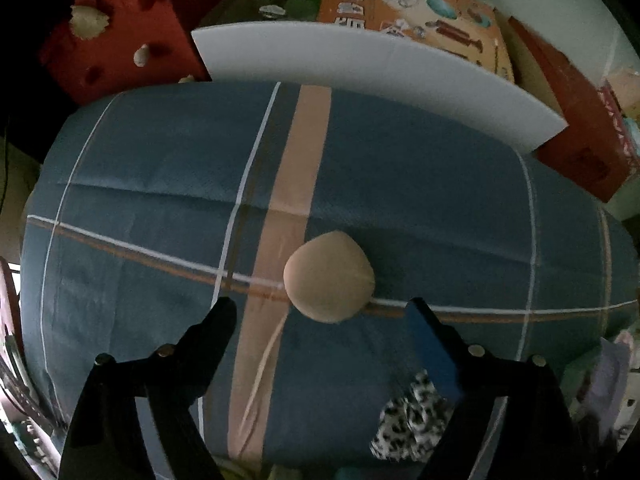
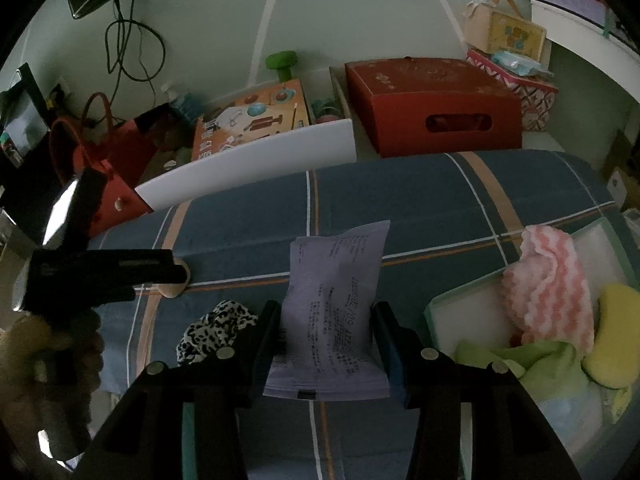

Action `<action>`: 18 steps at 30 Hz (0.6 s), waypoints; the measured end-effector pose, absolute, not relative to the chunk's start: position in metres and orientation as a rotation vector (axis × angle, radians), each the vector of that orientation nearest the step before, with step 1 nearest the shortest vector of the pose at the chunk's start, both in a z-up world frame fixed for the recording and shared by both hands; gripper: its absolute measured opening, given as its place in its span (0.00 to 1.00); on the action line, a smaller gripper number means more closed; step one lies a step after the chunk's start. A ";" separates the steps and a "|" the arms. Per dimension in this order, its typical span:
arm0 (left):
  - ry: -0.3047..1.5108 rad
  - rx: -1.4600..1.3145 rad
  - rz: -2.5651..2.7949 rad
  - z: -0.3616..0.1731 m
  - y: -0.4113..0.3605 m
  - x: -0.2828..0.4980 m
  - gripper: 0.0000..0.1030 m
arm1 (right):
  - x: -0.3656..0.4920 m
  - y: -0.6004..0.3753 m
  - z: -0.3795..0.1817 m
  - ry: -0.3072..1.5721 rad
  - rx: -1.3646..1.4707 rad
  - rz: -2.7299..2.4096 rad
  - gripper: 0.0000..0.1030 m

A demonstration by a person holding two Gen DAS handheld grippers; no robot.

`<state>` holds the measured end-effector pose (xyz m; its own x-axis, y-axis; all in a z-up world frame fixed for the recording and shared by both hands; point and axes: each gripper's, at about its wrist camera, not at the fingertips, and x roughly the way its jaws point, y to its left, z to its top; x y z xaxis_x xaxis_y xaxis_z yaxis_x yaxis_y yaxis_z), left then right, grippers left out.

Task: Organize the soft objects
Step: 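Grasp the beige round puff with the left gripper while the right holds the lavender pouch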

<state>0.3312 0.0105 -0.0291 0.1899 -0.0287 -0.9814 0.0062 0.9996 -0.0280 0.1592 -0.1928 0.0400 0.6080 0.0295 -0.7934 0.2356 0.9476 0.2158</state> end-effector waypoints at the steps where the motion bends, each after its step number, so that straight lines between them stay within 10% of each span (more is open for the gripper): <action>1: 1.386 -0.016 -0.017 -0.032 0.011 0.333 0.72 | 0.160 -0.193 0.040 0.914 0.315 -0.122 0.49; 18: 1.377 -0.067 -0.064 -0.035 0.012 0.325 0.48 | 0.161 -0.192 0.036 0.936 0.318 -0.123 0.49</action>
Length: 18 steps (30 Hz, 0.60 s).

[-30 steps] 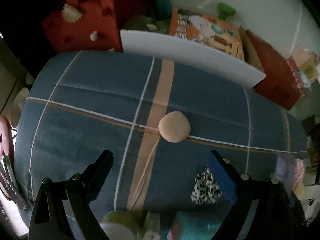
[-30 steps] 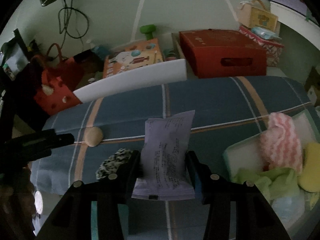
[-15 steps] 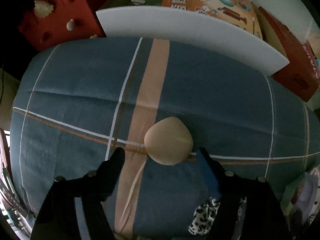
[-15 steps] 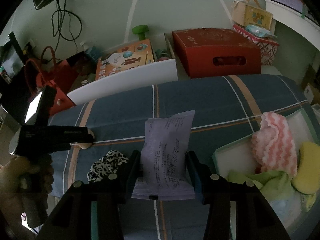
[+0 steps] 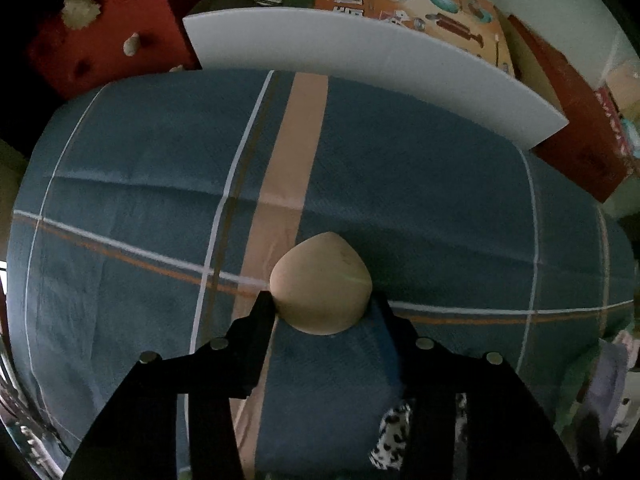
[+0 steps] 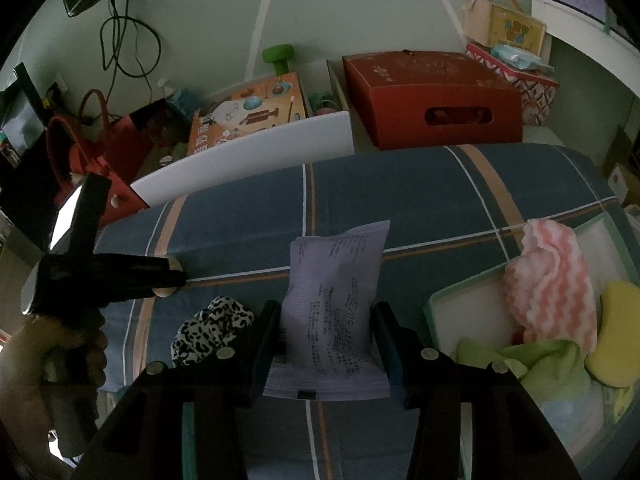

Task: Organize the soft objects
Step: 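Grasp the beige round puff with the left gripper while the right holds the lavender pouch, then carry the puff with the left gripper while the right carries the pouch, releasing both into the tray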

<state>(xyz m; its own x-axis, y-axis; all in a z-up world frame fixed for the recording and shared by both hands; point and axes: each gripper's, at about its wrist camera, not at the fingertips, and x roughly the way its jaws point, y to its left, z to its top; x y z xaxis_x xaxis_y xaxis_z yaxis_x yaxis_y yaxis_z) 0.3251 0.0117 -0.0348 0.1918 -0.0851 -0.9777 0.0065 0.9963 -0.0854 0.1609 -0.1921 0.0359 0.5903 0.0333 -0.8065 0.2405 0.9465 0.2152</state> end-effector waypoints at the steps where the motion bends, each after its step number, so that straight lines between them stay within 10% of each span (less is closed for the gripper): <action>1: 1.364 -0.072 -0.067 -0.031 0.013 0.322 0.48 | 0.160 -0.192 0.037 0.936 0.318 -0.122 0.49; 18: 1.118 -0.206 -0.198 0.038 0.010 0.186 0.48 | 0.115 -0.193 0.044 0.936 0.313 -0.121 0.49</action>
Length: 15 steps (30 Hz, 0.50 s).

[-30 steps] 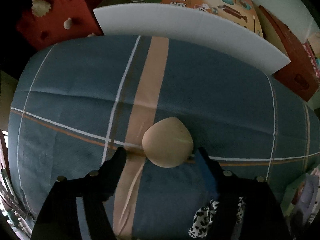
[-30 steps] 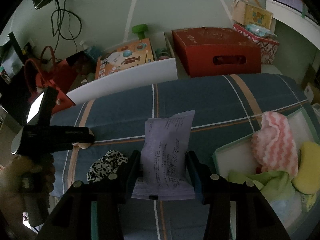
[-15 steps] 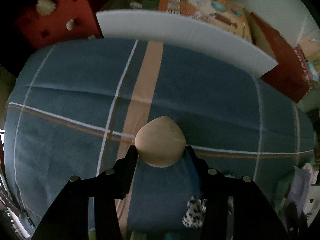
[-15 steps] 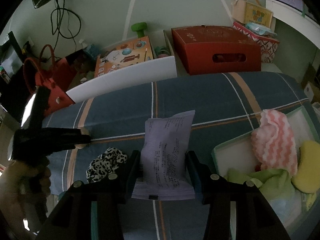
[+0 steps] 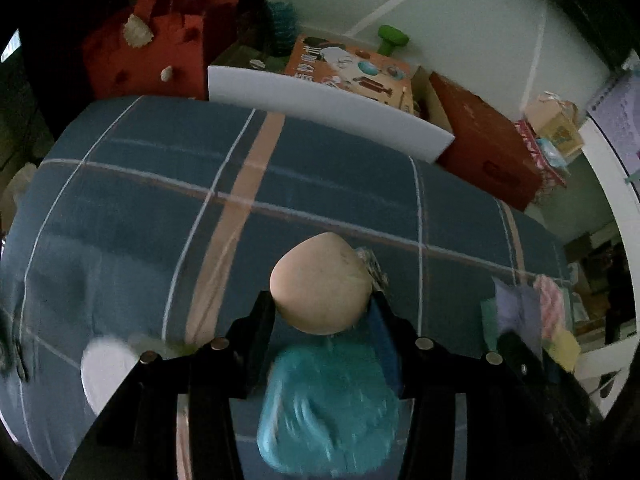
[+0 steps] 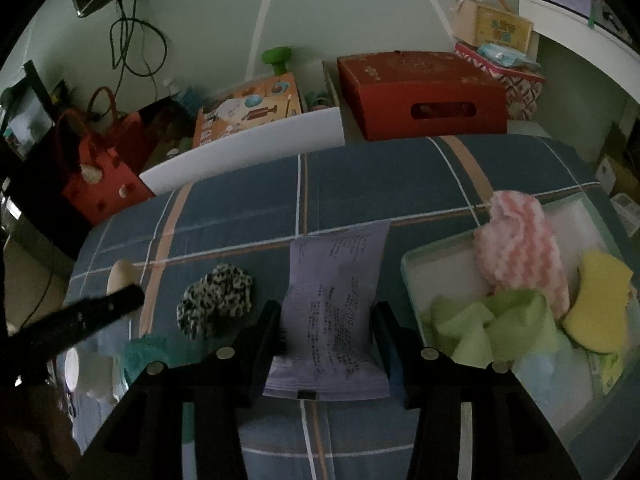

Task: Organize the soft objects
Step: 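Carry the puff with the left gripper while the right carries the pouch, releasing both into the tray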

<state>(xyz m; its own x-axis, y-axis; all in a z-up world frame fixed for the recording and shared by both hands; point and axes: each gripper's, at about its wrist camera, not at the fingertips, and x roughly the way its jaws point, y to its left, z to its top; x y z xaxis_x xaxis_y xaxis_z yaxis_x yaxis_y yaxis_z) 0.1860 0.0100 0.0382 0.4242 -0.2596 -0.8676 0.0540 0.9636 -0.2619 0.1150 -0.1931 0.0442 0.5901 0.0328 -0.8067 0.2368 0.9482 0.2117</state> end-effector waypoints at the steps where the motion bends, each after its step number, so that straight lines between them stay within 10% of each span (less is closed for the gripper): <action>1: 1.114 -0.205 -0.206 0.038 0.008 0.177 0.48 | 0.112 -0.193 0.045 0.936 0.311 -0.119 0.49; 15: 1.002 -0.201 -0.285 0.062 -0.001 0.133 0.48 | 0.074 -0.208 0.057 0.900 0.281 -0.151 0.49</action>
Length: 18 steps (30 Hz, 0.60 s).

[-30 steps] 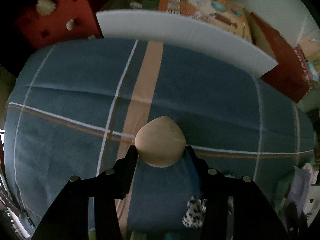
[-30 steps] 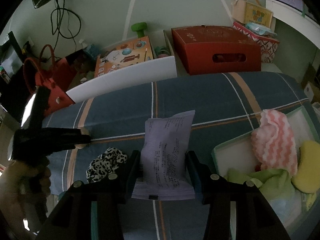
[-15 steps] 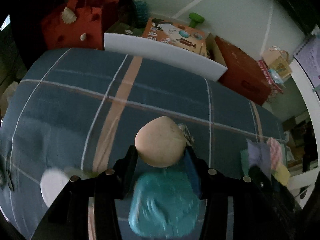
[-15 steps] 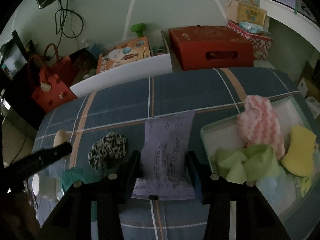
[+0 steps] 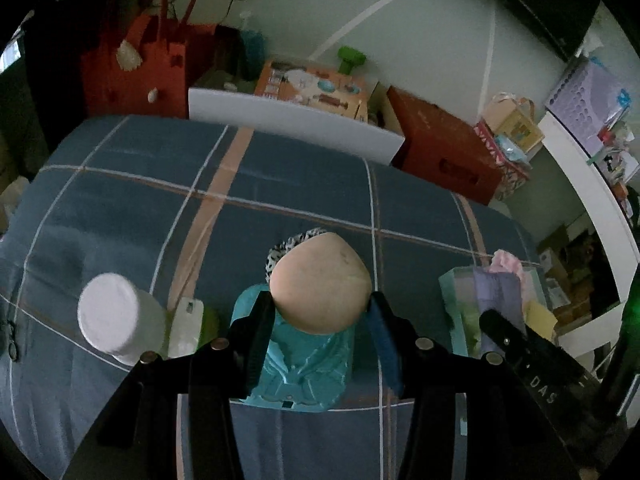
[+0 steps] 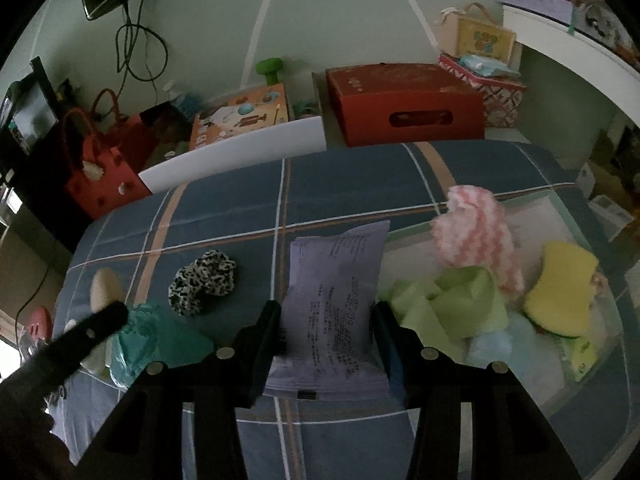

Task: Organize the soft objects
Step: 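Carry the puff with the left gripper while the right carries the pouch, releasing both into the tray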

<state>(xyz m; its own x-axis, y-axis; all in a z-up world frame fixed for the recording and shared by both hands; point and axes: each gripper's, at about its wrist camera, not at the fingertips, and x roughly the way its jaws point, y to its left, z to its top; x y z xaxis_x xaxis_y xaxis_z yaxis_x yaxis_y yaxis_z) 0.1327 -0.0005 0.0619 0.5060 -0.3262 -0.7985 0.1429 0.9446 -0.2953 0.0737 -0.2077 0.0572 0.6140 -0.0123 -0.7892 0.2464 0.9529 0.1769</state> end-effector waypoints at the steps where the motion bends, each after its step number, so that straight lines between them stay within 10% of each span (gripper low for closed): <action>1: 0.997 -0.199 -0.292 0.064 -0.002 0.131 0.48 | 0.070 -0.210 0.057 0.899 0.282 -0.152 0.49; 18: 1.059 -0.061 -0.601 0.054 -0.122 0.096 0.48 | 0.025 -0.317 0.032 0.937 0.377 -0.386 0.49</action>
